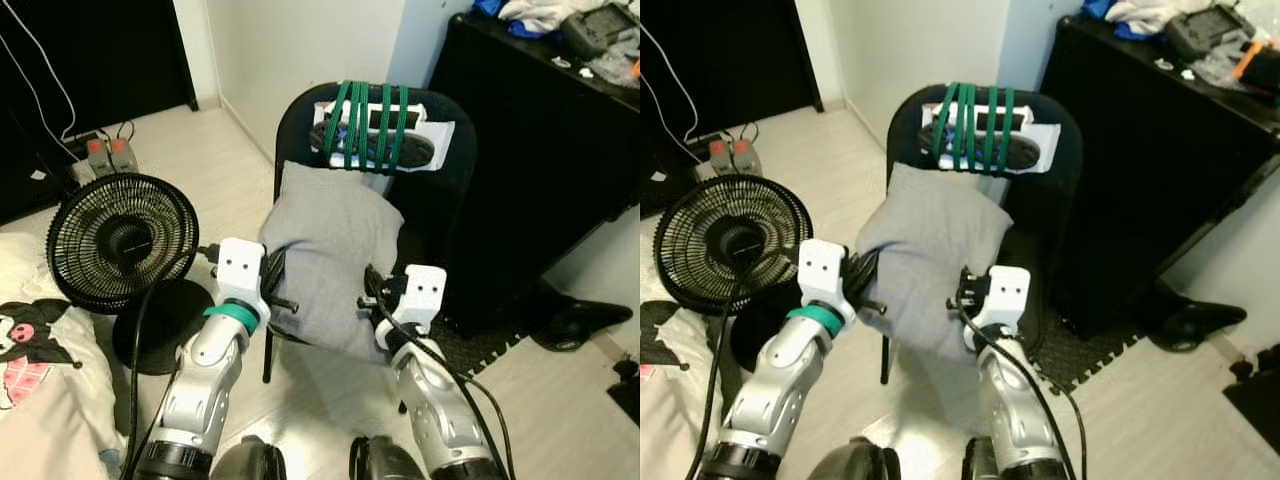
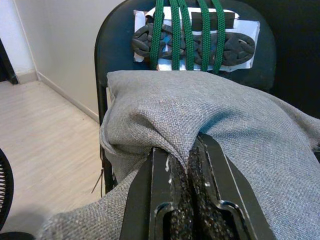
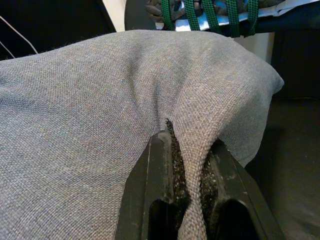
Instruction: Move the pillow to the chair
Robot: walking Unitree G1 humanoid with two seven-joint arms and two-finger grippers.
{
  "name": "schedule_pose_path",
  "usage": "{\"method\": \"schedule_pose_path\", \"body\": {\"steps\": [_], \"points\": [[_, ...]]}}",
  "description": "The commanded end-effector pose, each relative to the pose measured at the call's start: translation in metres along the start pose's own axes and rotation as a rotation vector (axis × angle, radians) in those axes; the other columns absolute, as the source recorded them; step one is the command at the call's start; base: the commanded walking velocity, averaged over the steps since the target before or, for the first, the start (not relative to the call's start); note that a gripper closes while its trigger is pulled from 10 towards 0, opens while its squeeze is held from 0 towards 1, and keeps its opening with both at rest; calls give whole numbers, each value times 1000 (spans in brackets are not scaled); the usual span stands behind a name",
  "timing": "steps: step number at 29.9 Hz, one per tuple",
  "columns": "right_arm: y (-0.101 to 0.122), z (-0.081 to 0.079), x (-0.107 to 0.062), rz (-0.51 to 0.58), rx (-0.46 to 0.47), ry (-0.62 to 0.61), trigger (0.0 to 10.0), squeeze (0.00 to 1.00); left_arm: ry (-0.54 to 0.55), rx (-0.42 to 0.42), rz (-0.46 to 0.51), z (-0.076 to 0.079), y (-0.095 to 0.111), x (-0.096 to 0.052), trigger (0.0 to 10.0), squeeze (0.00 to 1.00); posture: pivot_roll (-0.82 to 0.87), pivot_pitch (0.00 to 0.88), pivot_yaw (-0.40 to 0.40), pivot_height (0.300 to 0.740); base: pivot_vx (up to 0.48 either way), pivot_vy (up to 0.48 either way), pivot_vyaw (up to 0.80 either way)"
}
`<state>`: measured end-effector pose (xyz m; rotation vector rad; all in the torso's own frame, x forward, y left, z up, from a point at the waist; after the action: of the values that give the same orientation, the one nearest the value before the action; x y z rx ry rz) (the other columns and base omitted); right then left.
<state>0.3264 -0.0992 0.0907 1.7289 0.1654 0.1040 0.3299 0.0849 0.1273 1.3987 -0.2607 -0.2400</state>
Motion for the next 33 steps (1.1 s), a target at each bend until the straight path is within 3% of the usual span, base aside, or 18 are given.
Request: {"method": "schedule_pose_path", "body": {"steps": [1, 17, 33], "points": [[-1, -8, -1, 2, 10, 15, 10000, 0, -13, 0, 15, 4, 2, 0, 10000, 0, -29, 88, 61, 708, 0, 0, 0], [-2, -11, -3, 1, 13, 42, 10000, 0, -16, 0, 13, 5, 1, 0, 10000, 0, -29, 87, 63, 728, 0, 0, 0], [-5, -11, -3, -11, 14, 41, 10000, 0, 7, -1, 9, 2, -2, -1, 10000, 0, -35, 89, 31, 718, 0, 0, 0]]}}
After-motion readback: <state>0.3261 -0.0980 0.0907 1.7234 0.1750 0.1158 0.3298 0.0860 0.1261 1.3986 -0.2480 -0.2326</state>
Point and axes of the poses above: a point about 5 cm out from each wrist's last joint towards the gripper, its own x axis pointing out of the wrist towards the gripper, its own y axis along the axis of the wrist's last joint, z = x × y, the point moved 3 cm from there along x, pointing out of the wrist towards the gripper, and after that the axes turned 5 degrees about -x, right-handed, at the moved point
